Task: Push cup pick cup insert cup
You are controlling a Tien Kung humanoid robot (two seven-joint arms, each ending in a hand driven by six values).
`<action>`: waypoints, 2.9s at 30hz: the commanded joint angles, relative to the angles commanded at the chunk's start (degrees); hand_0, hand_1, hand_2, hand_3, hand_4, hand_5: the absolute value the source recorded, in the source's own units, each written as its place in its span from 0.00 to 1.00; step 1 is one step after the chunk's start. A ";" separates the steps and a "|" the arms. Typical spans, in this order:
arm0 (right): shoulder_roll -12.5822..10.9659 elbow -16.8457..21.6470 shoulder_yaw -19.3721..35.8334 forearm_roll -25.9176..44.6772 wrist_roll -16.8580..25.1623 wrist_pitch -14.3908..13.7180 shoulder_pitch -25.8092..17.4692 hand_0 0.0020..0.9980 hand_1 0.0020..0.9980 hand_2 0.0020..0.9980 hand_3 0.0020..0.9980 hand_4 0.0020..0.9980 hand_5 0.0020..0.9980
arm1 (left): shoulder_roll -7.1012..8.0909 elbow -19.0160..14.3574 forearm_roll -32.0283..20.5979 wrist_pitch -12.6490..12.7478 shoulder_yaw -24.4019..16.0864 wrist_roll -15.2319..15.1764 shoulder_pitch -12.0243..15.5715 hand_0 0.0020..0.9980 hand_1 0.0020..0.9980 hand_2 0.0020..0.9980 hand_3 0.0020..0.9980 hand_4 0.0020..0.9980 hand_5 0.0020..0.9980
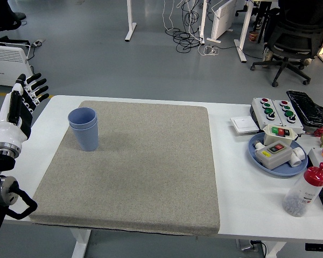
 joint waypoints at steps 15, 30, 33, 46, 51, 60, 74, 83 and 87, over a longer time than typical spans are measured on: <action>-0.56 -0.07 0.11 -0.70 -0.09 0.06 0.13 0.71 0.65 0.65 0.57 0.07 0.46 | -5.04 -7.94 -2.67 0.78 -1.97 -3.52 16.57 0.76 0.79 0.77 0.71 0.51 1.00; -0.79 -0.06 0.21 -0.87 0.13 -0.03 0.32 0.71 0.65 0.65 0.57 0.07 0.46 | -5.26 -8.60 -3.65 1.49 0.09 -5.00 16.76 0.77 0.80 0.78 0.72 0.51 1.00; -0.80 -0.07 0.01 -0.49 0.32 -0.04 0.32 0.71 0.65 0.65 0.57 0.07 0.46 | -5.29 -8.60 -3.70 1.59 0.13 -5.14 16.79 0.77 0.80 0.78 0.72 0.51 1.00; -0.75 -0.08 -0.20 -0.24 0.36 -0.05 0.31 0.71 0.65 0.65 0.57 0.07 0.46 | -5.33 -8.17 -3.64 2.00 0.52 -5.48 16.48 0.78 0.81 0.79 0.75 0.49 1.00; -0.74 -0.06 -0.42 0.19 0.45 -0.05 0.37 0.71 0.65 0.65 0.57 0.07 0.46 | -5.27 -8.22 -3.60 2.16 0.45 -5.51 16.44 0.78 0.81 0.79 0.75 0.49 1.00; -0.74 -0.08 -0.67 0.67 0.56 -0.03 0.41 0.71 0.65 0.65 0.57 0.07 0.46 | -5.35 -8.21 -3.70 2.38 0.44 -5.76 16.26 0.78 0.81 0.79 0.75 0.49 1.00; -0.79 -0.15 -1.28 1.88 0.97 -0.06 0.84 0.71 0.65 0.65 0.57 0.07 0.46 | -5.28 -7.72 -3.39 2.41 0.19 -5.50 15.70 0.79 0.81 0.79 0.75 0.49 1.00; -0.79 -0.17 -1.02 1.41 0.87 -0.05 0.95 0.71 0.65 0.64 0.57 0.07 0.45 | -5.45 -7.20 -3.14 2.06 0.84 -5.17 15.19 0.79 0.82 0.80 0.75 0.49 1.00; -0.80 -0.16 -1.07 1.60 0.89 -0.05 1.01 0.71 0.65 0.64 0.57 0.07 0.45 | -5.55 -6.80 -3.05 1.78 1.02 -4.95 15.02 0.79 0.82 0.80 0.75 0.49 1.00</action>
